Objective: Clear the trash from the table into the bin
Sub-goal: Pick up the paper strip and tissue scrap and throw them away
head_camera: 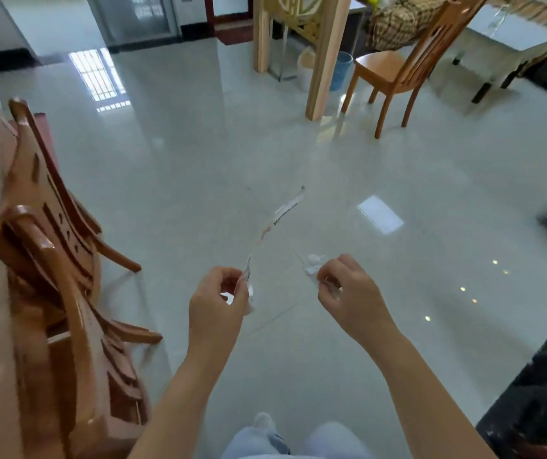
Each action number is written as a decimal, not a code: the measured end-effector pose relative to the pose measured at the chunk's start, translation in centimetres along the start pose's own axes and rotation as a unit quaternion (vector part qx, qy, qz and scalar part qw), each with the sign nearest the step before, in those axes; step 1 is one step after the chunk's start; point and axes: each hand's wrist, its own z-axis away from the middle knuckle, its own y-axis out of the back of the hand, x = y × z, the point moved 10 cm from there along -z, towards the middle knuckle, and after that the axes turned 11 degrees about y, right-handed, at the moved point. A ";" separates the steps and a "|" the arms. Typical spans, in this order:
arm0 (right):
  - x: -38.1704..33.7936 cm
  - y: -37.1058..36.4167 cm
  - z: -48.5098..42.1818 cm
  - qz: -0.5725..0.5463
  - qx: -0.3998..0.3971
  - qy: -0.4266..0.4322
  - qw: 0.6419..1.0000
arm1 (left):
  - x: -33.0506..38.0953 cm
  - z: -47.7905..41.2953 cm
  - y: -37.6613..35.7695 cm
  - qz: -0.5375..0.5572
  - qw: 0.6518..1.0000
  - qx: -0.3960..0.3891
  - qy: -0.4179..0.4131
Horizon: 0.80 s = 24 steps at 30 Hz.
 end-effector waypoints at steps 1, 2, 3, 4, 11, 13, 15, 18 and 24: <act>0.5 -0.8 -1.6 -0.008 -0.005 0.002 1.000 | -0.1 -1.4 -0.1 0.004 1.000 0.007 0.011; 0.9 -1.7 -3.3 -0.016 -0.012 0.006 1.000 | -0.2 -2.8 -0.2 0.005 1.000 0.015 0.022; 1.4 -2.6 -5.1 -0.023 -0.019 0.012 0.999 | -0.3 -4.3 -0.3 0.005 0.999 0.023 0.031; 1.9 -3.5 -7.0 -0.031 -0.025 0.019 0.999 | -0.4 -5.9 -0.5 0.003 0.999 0.031 0.037; 6.9 -7.3 -22.9 -0.059 -0.038 0.069 0.995 | 3.1 -19.7 -2.1 -0.055 0.993 0.103 0.007; 8.0 -7.7 -28.1 -0.063 -0.049 0.081 0.993 | 4.8 -24.1 -2.1 -0.076 0.989 0.127 0.003; 8.5 -8.2 -33.1 -0.068 -0.060 0.099 0.991 | 6.6 -27.9 -1.8 -0.093 0.983 0.157 -0.002; 8.3 -9.9 -40.3 -0.072 -0.069 0.129 0.987 | 8.5 -33.1 -1.0 -0.119 0.975 0.187 -0.013; 5.4 -19.2 -50.5 -0.117 -0.149 0.172 0.967 | 6.3 -42.3 2.6 -0.150 0.959 0.236 0.045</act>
